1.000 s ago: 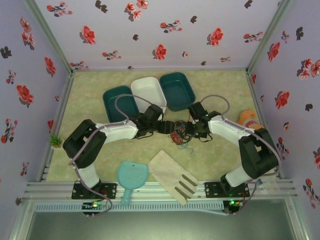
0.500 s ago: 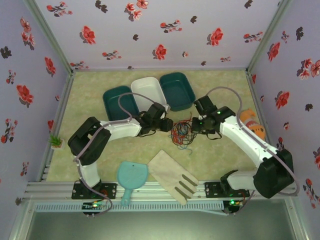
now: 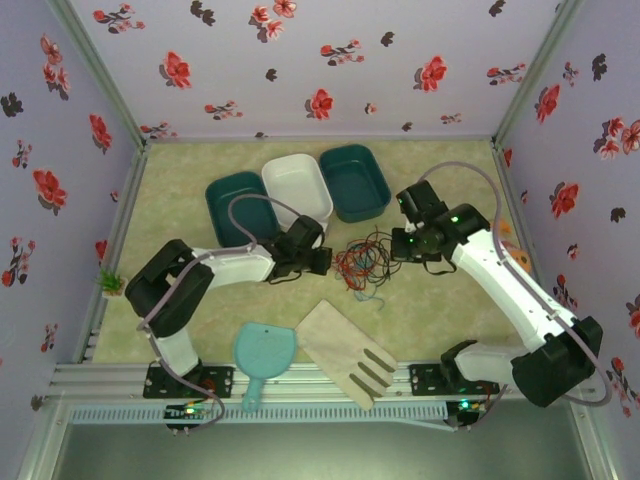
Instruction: Untangle the cables
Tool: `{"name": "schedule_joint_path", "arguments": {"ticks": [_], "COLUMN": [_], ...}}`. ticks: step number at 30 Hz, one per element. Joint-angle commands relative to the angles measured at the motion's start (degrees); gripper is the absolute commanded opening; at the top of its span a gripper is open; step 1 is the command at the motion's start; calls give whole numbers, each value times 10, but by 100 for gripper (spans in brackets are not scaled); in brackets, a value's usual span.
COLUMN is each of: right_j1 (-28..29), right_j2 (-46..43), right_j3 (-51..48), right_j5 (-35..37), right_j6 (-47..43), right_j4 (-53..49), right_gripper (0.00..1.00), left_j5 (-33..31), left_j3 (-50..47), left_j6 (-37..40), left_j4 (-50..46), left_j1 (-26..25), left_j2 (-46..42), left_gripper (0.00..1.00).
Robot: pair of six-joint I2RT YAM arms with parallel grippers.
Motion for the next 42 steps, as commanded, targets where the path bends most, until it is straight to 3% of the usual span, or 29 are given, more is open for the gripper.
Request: {"name": "schedule_joint_path", "arguments": {"ticks": [1, 17, 33, 36, 42], "right_j1": [3, -20, -56, -57, -58], "right_j2": [-9, -44, -83, -82, -82], "right_j3": [21, 61, 44, 42, 42], "right_j5": [29, 124, 73, 55, 24], "right_j6": [-4, 27, 40, 42, 44], "right_j4": [-50, -113, -76, -66, -43], "right_gripper": [0, 0, 0, 0, 0], "left_j5": [-23, -54, -62, -51, 18], "left_j3": [-12, -41, -38, -34, -27], "left_j6": [1, 21, 53, 86, 177], "left_j4": [-2, -7, -3, 37, 165], "left_j1": [-5, -9, -24, -37, -62], "left_j2": [-41, -74, -95, -120, -126], "left_gripper": [0, 0, 0, 30, 66]}}
